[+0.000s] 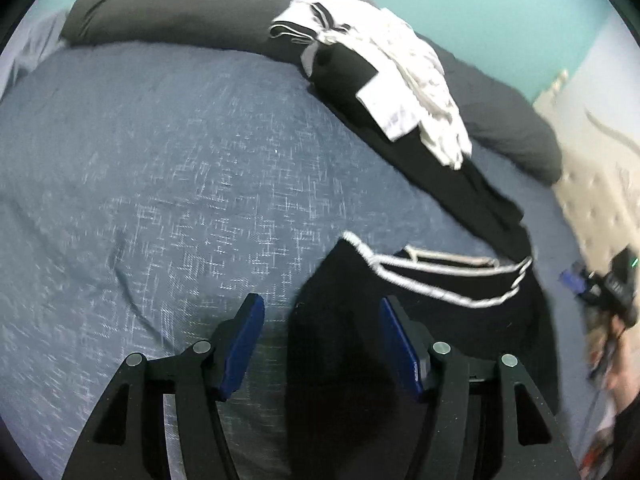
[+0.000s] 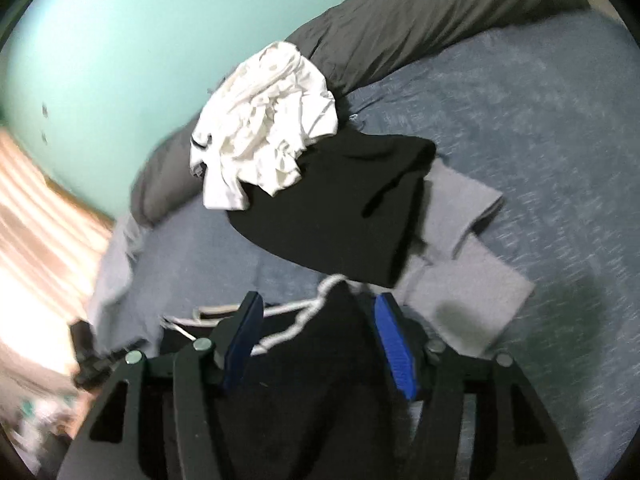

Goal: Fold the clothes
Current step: 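Lift the hem with both tools and fold it up toward the collar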

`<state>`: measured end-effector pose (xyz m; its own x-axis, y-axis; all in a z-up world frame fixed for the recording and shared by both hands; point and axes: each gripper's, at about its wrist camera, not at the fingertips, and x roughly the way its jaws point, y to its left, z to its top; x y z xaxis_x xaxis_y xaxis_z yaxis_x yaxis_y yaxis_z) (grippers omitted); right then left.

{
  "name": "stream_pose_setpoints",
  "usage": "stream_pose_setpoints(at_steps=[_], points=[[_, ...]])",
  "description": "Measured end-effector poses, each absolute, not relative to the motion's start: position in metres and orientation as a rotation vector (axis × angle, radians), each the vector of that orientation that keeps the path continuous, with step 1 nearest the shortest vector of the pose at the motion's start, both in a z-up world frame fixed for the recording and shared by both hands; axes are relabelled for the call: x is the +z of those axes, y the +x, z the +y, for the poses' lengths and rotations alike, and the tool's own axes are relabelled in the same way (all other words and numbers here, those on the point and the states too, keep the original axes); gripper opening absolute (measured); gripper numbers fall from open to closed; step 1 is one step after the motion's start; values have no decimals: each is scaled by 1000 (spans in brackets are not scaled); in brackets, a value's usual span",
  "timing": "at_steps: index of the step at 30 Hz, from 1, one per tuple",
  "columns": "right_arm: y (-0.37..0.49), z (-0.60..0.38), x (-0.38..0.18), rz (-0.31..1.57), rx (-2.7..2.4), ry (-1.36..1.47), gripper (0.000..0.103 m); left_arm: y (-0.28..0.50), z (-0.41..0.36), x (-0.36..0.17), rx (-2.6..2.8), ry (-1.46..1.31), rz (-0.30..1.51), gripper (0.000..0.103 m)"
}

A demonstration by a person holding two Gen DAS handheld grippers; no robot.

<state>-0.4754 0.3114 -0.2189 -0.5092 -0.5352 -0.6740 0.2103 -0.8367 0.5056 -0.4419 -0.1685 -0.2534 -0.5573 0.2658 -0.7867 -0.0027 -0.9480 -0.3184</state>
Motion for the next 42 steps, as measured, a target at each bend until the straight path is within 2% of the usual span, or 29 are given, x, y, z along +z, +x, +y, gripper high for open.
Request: stream_pose_setpoints(at_steps=[10,11,14,15,16,18,20,25,28,32,34,38,40,41,42], points=[[-478,263,-248,40,-2380,1310,59,-459,-147,-271,2624,-1451,-188,63],[-480,259,-251,78,-2388,1312,59,-462,-146,-273,2624,-1456,-167,59],[-486,250,-257,159,-2408,1312,59,-469,-141,-277,2624,-1470,-103,38],[-488,247,-260,179,-2405,1312,56,-471,-139,-278,2618,-1471,-78,26],[-490,244,-263,201,-2402,1311,51,-473,-138,-280,2611,-1473,-53,21],[-493,240,-267,248,-2402,1308,16,-475,-132,-279,2613,-1457,-1,8],[-492,241,-265,242,-2436,1275,4,-474,-134,-275,2626,-1432,-2,7],[-489,260,-247,106,-2526,1162,3,-467,-145,-262,2675,-1363,-65,7],[-489,277,-236,-13,-2572,1122,3,-460,-160,-254,2702,-1318,-201,6],[-497,291,-244,-150,-2557,1208,3,-461,-177,-265,2672,-1363,-370,6],[-500,289,-253,-159,-2525,1271,3,-464,-184,-273,2652,-1400,-441,6],[-507,286,-268,-189,-2484,1360,3,-470,-173,-286,2629,-1472,-399,7],[-508,285,-270,-197,-2483,1349,6,-474,-170,-291,2620,-1495,-395,9],[-507,283,-269,-176,-2484,1336,12,-476,-168,-292,2614,-1504,-379,9],[-507,280,-267,-143,-2490,1324,27,-475,-167,-292,2616,-1506,-357,12]])
